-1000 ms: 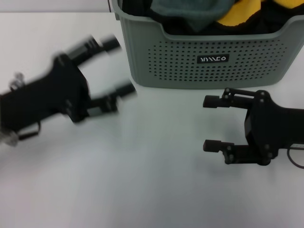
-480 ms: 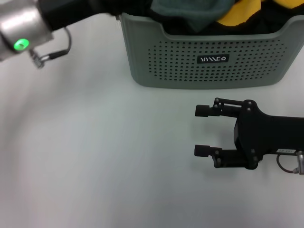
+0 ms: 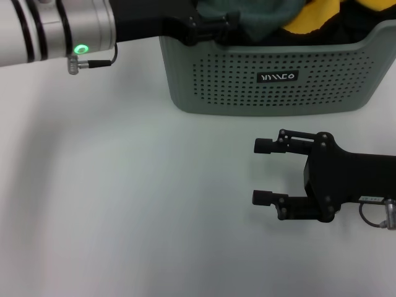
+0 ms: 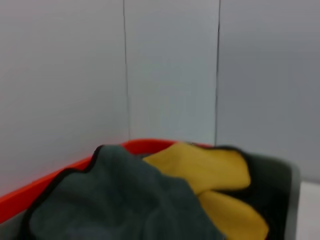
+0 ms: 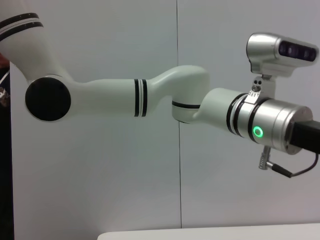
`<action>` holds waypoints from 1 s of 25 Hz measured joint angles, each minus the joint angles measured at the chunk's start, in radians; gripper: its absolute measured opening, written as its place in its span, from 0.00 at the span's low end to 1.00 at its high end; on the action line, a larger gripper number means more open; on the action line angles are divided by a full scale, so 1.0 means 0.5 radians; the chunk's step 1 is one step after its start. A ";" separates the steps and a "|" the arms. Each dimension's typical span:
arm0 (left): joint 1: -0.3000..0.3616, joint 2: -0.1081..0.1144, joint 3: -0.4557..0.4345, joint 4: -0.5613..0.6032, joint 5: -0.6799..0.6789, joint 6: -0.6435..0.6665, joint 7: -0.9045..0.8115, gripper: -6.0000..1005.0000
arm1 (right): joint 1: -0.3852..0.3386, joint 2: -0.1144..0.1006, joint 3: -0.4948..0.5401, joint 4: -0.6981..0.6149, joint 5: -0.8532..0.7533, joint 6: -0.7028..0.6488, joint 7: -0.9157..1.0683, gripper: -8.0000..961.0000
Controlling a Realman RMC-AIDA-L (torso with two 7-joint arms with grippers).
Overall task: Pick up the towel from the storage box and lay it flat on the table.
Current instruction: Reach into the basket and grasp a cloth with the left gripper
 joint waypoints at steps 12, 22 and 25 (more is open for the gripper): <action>0.050 -0.004 0.116 0.092 0.081 -0.216 0.004 0.66 | 0.002 -0.003 0.002 0.003 0.013 0.002 -0.003 0.74; 0.054 -0.005 0.114 0.095 0.037 -0.222 0.010 0.37 | 0.003 -0.006 0.003 0.002 0.015 -0.002 -0.021 0.74; 0.054 -0.005 0.120 0.094 0.037 -0.222 0.010 0.26 | 0.001 -0.006 0.004 0.002 0.015 -0.003 -0.024 0.74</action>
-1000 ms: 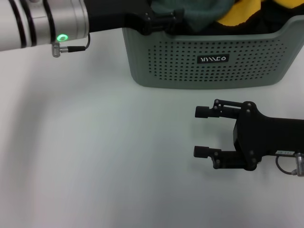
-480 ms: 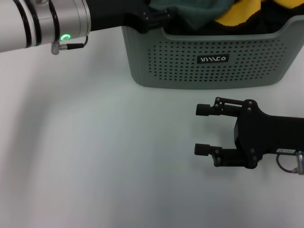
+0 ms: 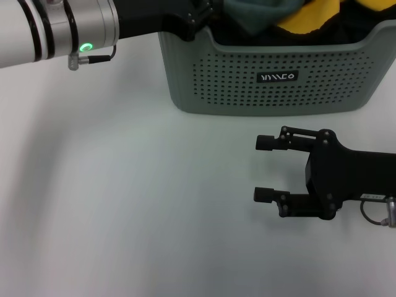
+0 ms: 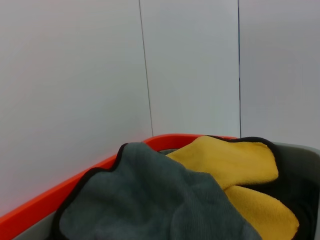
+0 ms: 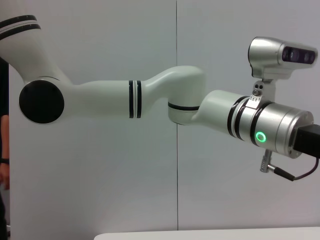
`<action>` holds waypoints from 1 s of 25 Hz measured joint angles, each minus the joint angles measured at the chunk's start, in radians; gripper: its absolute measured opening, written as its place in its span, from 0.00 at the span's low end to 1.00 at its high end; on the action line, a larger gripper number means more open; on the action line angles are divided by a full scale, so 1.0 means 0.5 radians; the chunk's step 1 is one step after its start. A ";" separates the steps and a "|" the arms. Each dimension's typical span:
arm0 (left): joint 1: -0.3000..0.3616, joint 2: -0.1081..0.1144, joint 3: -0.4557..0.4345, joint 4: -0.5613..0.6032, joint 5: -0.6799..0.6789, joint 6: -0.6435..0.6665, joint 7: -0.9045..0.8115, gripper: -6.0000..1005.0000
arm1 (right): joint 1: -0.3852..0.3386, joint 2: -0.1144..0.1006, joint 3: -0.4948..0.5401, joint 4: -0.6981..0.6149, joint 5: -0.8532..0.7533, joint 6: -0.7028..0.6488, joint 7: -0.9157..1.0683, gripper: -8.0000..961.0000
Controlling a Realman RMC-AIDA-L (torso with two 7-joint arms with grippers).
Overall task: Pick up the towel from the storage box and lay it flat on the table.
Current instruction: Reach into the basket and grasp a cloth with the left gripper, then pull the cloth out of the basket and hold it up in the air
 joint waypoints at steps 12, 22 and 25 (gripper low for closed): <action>0.062 0.003 -0.018 -0.012 -0.271 0.026 0.104 0.06 | -0.017 0.001 0.009 0.000 0.000 -0.013 -0.001 0.73; 0.394 0.010 -0.442 -0.158 -1.472 1.177 0.648 0.03 | -0.043 0.003 0.017 -0.001 0.049 -0.016 -0.081 0.73; 0.433 0.009 -0.522 -0.236 -1.686 1.548 0.668 0.03 | -0.046 0.004 0.017 0.002 0.159 -0.016 -0.131 0.73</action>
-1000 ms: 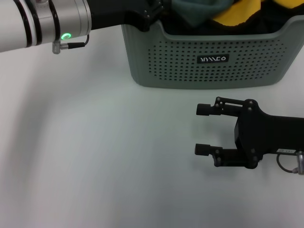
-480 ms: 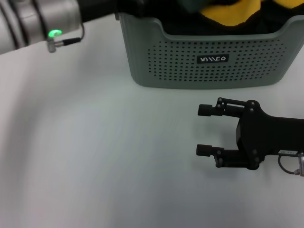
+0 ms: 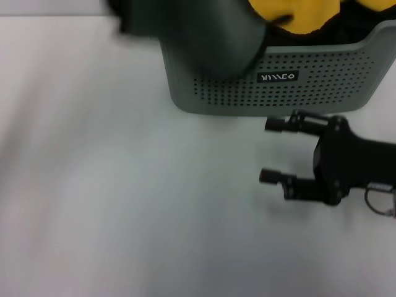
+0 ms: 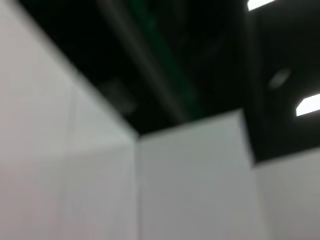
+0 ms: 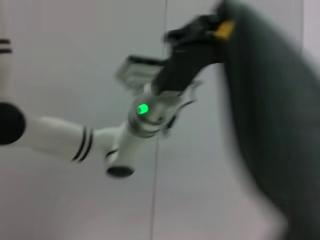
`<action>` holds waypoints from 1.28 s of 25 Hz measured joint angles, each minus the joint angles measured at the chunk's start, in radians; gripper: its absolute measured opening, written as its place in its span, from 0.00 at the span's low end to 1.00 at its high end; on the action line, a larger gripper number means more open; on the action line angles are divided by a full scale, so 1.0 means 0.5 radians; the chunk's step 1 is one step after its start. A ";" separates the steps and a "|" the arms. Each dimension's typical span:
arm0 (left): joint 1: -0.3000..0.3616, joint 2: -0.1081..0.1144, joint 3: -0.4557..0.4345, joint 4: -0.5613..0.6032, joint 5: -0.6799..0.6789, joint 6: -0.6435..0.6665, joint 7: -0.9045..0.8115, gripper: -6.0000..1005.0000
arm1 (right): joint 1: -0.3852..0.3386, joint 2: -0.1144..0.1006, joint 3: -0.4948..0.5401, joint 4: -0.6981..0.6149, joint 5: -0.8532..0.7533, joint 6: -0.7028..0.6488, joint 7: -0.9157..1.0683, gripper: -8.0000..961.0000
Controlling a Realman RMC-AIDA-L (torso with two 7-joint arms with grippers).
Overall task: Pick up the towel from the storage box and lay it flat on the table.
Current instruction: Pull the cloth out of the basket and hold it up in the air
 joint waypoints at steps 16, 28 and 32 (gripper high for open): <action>-0.004 -0.008 0.064 -0.328 -0.255 0.296 0.203 0.04 | 0.088 0.008 -0.503 0.052 0.667 -0.076 -0.236 0.72; -0.210 -0.008 0.102 -0.802 -0.250 0.276 0.492 0.04 | 0.137 0.008 -0.592 0.038 0.775 -0.058 -0.265 0.72; -0.304 -0.012 0.164 -0.901 -0.248 0.275 0.526 0.04 | 0.194 0.008 -0.682 0.048 0.867 0.024 -0.267 0.72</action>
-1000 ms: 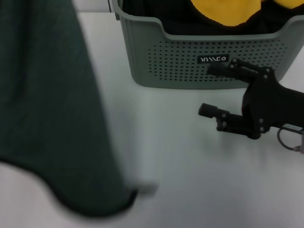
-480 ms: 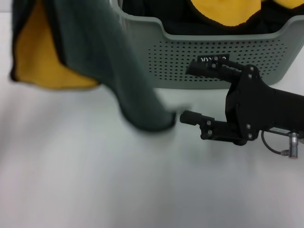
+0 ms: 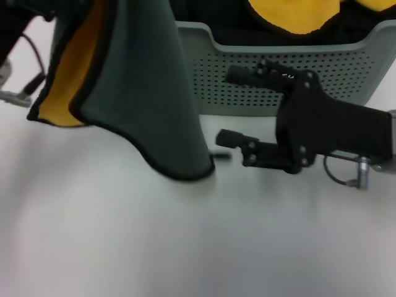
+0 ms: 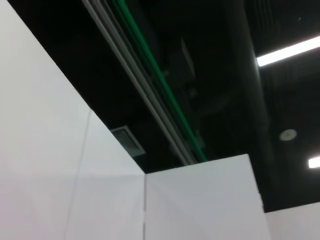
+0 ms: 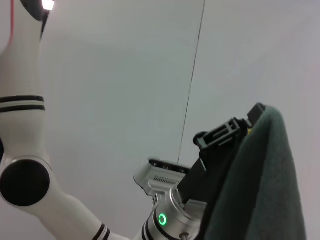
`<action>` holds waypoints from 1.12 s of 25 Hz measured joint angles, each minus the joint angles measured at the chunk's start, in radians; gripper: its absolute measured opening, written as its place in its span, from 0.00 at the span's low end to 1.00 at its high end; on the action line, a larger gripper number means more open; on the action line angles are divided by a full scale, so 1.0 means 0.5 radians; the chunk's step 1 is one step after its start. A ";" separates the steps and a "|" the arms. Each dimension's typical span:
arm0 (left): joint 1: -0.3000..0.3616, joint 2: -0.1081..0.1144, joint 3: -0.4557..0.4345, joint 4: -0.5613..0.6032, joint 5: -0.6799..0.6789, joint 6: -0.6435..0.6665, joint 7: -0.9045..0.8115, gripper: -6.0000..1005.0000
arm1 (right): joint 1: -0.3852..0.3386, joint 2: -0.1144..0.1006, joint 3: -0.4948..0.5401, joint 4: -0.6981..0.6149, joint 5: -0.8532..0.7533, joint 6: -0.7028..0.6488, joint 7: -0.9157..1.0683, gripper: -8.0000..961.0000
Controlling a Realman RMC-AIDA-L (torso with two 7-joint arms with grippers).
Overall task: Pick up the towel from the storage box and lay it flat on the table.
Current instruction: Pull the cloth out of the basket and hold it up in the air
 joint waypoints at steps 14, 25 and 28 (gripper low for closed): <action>-0.105 -0.011 0.199 -0.064 -0.023 -0.122 0.112 0.04 | 0.107 0.000 -0.253 -0.028 0.217 0.163 -0.015 0.72; -0.084 -0.010 0.228 -0.066 -0.049 -0.116 0.114 0.04 | 0.079 0.000 -0.228 0.001 0.442 0.323 -0.093 0.71; -0.082 -0.007 0.229 -0.065 -0.050 -0.111 0.115 0.04 | 0.051 0.000 -0.171 0.022 0.519 0.370 -0.120 0.71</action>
